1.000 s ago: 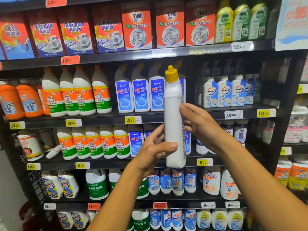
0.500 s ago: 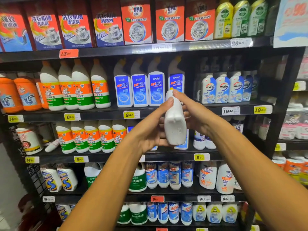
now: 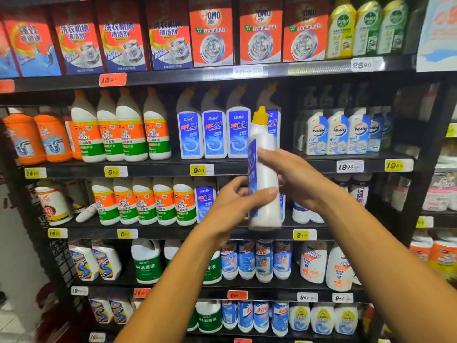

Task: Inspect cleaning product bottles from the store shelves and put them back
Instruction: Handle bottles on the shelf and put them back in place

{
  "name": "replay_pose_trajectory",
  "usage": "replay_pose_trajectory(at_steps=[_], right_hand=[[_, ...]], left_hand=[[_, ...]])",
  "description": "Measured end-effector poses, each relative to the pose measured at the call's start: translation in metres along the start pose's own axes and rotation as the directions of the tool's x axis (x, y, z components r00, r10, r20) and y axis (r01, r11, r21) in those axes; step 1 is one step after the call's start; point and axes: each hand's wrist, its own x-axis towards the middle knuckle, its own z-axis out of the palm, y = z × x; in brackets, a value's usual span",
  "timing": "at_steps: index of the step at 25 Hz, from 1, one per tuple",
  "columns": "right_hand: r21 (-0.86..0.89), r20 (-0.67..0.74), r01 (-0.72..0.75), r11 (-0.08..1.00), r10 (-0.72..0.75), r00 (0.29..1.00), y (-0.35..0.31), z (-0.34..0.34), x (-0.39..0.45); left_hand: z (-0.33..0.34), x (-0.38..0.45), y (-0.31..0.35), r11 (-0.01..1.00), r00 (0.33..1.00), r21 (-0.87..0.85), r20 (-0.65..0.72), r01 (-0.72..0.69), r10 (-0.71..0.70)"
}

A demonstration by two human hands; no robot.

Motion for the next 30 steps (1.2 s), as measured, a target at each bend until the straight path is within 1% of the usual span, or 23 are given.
replay_pose_trajectory(at_steps=[2,4,7,9,11,12,13,15,17,19,20,22,24,26,30], right_hand=[[-0.088,-0.038,0.058,0.994,-0.061,0.997,0.001,0.006,-0.005],[-0.129,-0.062,0.09,0.988,-0.099,0.993,0.0,0.008,-0.012],[-0.21,-0.177,0.134,0.968,-0.172,0.969,0.001,0.01,-0.019],[-0.293,-0.25,0.168,0.941,-0.245,0.937,0.002,0.013,-0.02],[-0.372,-0.277,0.207,0.905,-0.321,0.905,0.003,0.014,-0.02],[-0.377,-0.275,0.234,0.896,-0.35,0.896,0.004,0.012,-0.02],[-0.348,-0.264,0.266,0.899,-0.366,0.892,0.005,0.009,-0.02],[-0.189,-0.22,0.302,0.934,-0.34,0.914,0.01,-0.001,-0.02],[-0.008,-0.167,0.276,0.961,-0.273,0.947,0.014,-0.01,-0.022],[0.093,-0.109,0.24,0.966,-0.23,0.967,0.017,-0.014,-0.022],[0.114,-0.081,0.23,0.966,-0.222,0.972,0.018,-0.015,-0.022],[0.148,-0.053,0.232,0.961,-0.226,0.973,0.021,-0.013,-0.021],[0.147,-0.074,0.258,0.955,-0.25,0.966,0.023,-0.009,-0.022],[0.102,-0.102,0.283,0.954,-0.273,0.957,0.025,-0.007,-0.024],[0.09,-0.13,0.304,0.949,-0.291,0.948,0.03,-0.004,-0.024]], left_hand=[[0.004,-0.001,-0.013,0.998,0.998,-0.039,-0.025,-0.059,0.058],[0.007,-0.002,-0.02,0.992,0.994,-0.071,-0.047,-0.103,0.1],[0.006,0.001,-0.025,0.981,0.984,-0.097,-0.078,-0.166,0.159],[0.008,0.002,-0.025,0.983,0.98,-0.063,-0.106,-0.175,0.168],[0.009,0.003,-0.026,0.983,0.978,0.002,-0.105,-0.182,0.181],[0.008,0.002,-0.026,0.982,0.978,0.028,-0.085,-0.189,0.191],[0.005,0.002,-0.027,0.98,0.979,0.038,-0.052,-0.197,0.199],[-0.007,0.002,-0.031,0.982,0.982,-0.006,-0.011,-0.189,0.189],[-0.019,0.002,-0.032,0.989,0.993,-0.093,0.007,-0.118,0.119],[-0.024,0.002,-0.034,0.988,0.996,-0.143,0.054,-0.062,0.07],[-0.023,0.003,-0.037,0.987,0.996,-0.149,0.052,-0.059,0.068],[-0.019,0.003,-0.041,0.982,0.996,-0.167,-0.01,-0.087,0.087],[-0.015,0.002,-0.045,0.972,0.993,-0.206,-0.058,-0.111,0.101],[-0.013,0.001,-0.046,0.964,0.991,-0.235,-0.086,-0.122,0.105],[-0.007,-0.001,-0.046,0.961,0.985,-0.241,-0.133,-0.137,0.108]])
